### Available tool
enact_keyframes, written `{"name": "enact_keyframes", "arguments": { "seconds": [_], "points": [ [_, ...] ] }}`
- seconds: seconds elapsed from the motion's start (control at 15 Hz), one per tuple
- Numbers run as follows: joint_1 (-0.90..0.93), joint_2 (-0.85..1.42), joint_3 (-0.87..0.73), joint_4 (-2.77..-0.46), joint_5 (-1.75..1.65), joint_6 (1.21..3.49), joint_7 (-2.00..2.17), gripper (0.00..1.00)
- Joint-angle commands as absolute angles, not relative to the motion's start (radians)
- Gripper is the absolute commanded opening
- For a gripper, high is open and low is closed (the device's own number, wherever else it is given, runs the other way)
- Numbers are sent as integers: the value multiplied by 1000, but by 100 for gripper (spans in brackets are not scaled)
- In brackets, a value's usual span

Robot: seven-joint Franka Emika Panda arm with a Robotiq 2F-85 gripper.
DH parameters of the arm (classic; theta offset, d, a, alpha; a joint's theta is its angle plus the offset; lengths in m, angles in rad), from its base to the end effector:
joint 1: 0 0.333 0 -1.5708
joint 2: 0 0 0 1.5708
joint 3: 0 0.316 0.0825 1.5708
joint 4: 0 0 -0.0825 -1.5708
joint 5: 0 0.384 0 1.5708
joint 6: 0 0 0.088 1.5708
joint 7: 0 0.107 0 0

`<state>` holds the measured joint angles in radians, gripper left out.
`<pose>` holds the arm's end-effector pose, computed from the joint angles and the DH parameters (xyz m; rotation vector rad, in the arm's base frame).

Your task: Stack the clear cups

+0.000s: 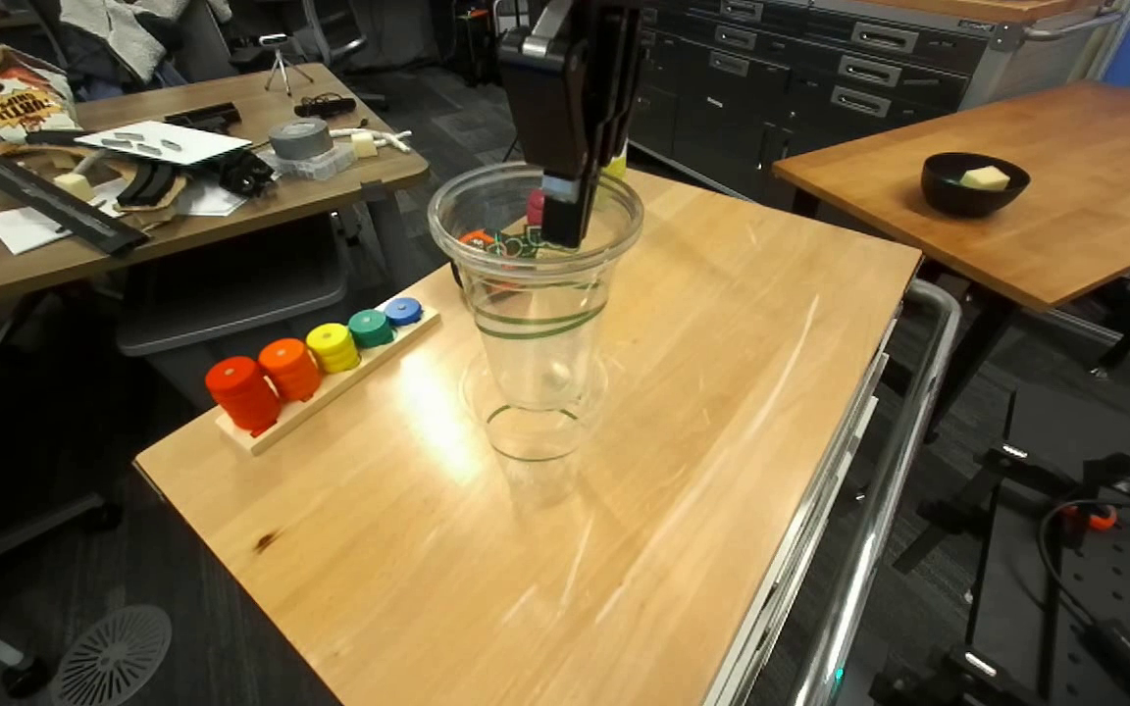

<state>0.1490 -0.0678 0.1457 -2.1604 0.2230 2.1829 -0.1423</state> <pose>0.5072 0.1634 0.4357 -2.9180 -0.4662 -0.1126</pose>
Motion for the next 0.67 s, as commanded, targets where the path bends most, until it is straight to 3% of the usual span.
{"name": "enact_keyframes", "arguments": {
  "seconds": [0.0,0.6],
  "points": [
    [158,-94,144,-2194,266,2240,-193,1],
    [154,-46,142,-2200,276,2279,-235,1]
  ]
}}
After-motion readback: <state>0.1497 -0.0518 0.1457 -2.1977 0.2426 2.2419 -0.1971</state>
